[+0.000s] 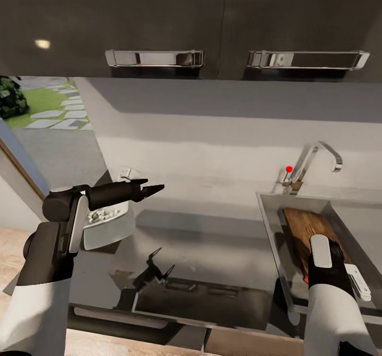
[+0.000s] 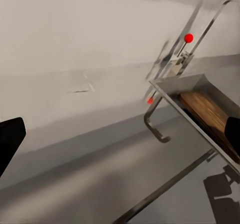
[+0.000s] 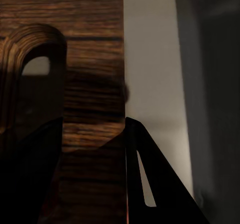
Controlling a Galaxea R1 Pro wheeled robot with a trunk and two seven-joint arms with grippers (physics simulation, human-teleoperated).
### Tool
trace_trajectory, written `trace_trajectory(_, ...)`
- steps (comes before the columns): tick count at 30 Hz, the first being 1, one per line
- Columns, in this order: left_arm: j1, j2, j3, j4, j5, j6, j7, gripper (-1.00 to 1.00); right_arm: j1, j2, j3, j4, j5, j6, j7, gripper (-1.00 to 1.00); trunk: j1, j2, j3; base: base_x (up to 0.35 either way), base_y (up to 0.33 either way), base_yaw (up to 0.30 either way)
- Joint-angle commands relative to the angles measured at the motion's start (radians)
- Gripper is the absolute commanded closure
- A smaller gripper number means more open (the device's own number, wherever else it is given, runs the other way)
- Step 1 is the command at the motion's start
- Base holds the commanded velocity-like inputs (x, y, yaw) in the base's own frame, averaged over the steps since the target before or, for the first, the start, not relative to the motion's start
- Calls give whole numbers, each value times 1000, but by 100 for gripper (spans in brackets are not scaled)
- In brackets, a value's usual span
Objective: In the kitchen, take the Vidalia onion out of the sink, dice it on the chopping board with the paring knife, put the diced onion into the bowl on the countertop, then place both the paring knife and the chopping board into the sink.
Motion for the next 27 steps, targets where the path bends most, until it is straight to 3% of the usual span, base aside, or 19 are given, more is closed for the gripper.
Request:
trace_trajectory(1, -1, 0, 1, 0, 2, 8, -2, -100, -1, 1, -2, -2, 0, 10, -3, 100, 0, -1, -2, 0, 0, 0)
trace_trajectory(7, -1, 0, 1, 0, 2, 8, -2, -100, -1, 1, -1, -2, 0, 10, 10, 100, 0, -1, -2, 0, 0, 0)
trace_trajectory(10, -1, 0, 1, 0, 2, 8, -3, -100, -1, 1, -1, 5, 1, 9, 82, 100, 0, -1, -2, 0, 0, 0)
trace_trajectory(27, -1, 0, 1, 0, 2, 8, -4, -100, -1, 1, 2, 28, 2, -38, 97, 100, 0, -1, -3, 0, 0, 0)
